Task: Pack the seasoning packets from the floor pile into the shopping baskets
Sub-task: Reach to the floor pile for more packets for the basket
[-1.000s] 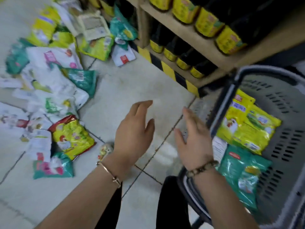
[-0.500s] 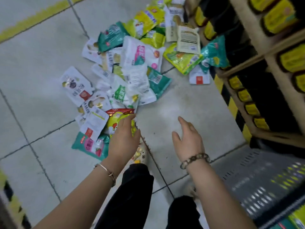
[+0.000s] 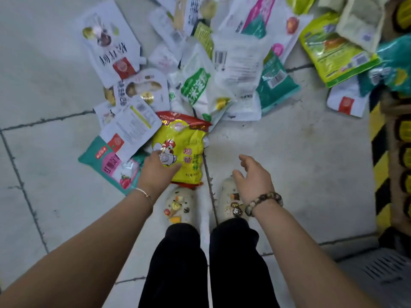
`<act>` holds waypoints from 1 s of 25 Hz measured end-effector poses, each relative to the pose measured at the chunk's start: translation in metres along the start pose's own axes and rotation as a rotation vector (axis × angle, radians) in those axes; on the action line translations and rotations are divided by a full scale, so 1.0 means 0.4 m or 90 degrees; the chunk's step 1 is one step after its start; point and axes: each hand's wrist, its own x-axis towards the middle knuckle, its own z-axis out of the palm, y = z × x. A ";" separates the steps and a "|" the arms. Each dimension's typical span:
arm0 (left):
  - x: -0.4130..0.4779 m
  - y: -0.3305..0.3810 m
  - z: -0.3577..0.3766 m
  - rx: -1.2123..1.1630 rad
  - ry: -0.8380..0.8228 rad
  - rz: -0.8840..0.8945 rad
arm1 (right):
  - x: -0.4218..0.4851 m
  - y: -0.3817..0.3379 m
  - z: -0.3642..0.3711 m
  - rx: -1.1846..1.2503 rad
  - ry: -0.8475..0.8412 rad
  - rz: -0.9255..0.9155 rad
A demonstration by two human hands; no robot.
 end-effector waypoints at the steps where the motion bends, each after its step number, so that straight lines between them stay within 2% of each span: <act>1: 0.038 -0.020 0.011 -0.018 0.007 -0.017 | 0.016 0.018 0.025 -0.001 -0.008 0.007; 5: 0.149 -0.061 0.052 -0.037 0.046 -0.002 | 0.084 0.047 0.080 0.048 -0.004 0.048; 7: 0.190 -0.058 0.065 -0.106 0.058 -0.002 | 0.117 0.040 0.091 0.058 0.004 0.041; 12: 0.239 -0.051 0.082 -0.231 0.076 -0.146 | 0.174 0.017 0.079 0.055 -0.001 0.023; 19: 0.186 -0.027 0.102 -0.251 0.063 -0.226 | 0.257 -0.080 0.000 0.012 0.063 -0.016; 25: 0.060 0.017 0.103 -0.289 0.105 -0.232 | 0.337 -0.191 -0.063 -0.031 0.148 -0.067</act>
